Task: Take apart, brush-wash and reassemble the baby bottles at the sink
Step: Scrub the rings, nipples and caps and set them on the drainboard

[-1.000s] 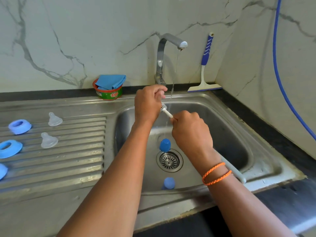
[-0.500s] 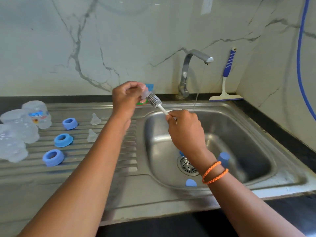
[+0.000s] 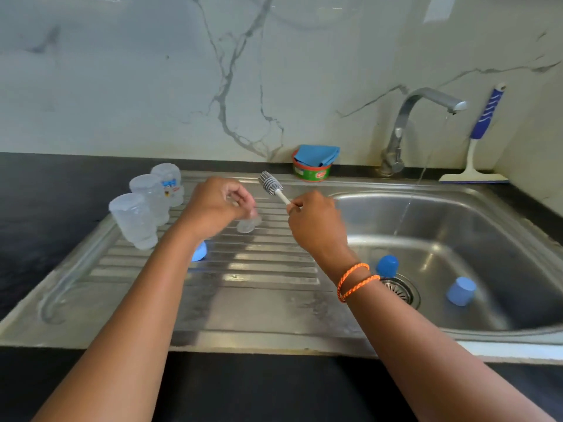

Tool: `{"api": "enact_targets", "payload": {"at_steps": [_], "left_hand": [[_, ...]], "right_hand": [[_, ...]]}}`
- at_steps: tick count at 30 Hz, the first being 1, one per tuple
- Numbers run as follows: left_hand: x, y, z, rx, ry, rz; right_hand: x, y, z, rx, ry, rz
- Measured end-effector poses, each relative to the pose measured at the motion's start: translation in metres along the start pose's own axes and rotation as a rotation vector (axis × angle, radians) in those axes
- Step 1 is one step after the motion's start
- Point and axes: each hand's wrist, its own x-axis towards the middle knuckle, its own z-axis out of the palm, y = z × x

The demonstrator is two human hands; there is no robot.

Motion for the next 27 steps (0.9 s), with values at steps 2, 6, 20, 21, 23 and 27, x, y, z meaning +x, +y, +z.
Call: {"api": "enact_targets", "payload": {"at_steps": [2, 6, 20, 21, 23, 27], "left_hand": [[-0.008, -0.003, -0.003, 0.111, -0.056, -0.027], [-0.018, -0.009, -0.004, 0.193, -0.106, -0.056], [-0.013, 0.011, 0.004, 0.135, -0.09, -0.002], [-0.008, 0.016, 0.01, 0.108, -0.062, 0.028], [0.005, 0.028, 0.026, 0.08, -0.013, 0.079], [0.032, 0.046, 0.077, -0.021, -0.073, 0.133]], "right_hand": [[-0.003, -0.006, 0.003, -0.018, 0.002, -0.019], [-0.011, -0.014, 0.008, -0.113, 0.026, -0.092], [-0.011, 0.001, 0.001, -0.107, -0.004, -0.086], [-0.008, 0.005, -0.003, -0.09, -0.003, -0.069], [-0.001, 0.018, -0.015, -0.07, 0.016, -0.03], [0.014, 0.057, -0.049, -0.062, 0.039, 0.08]]}}
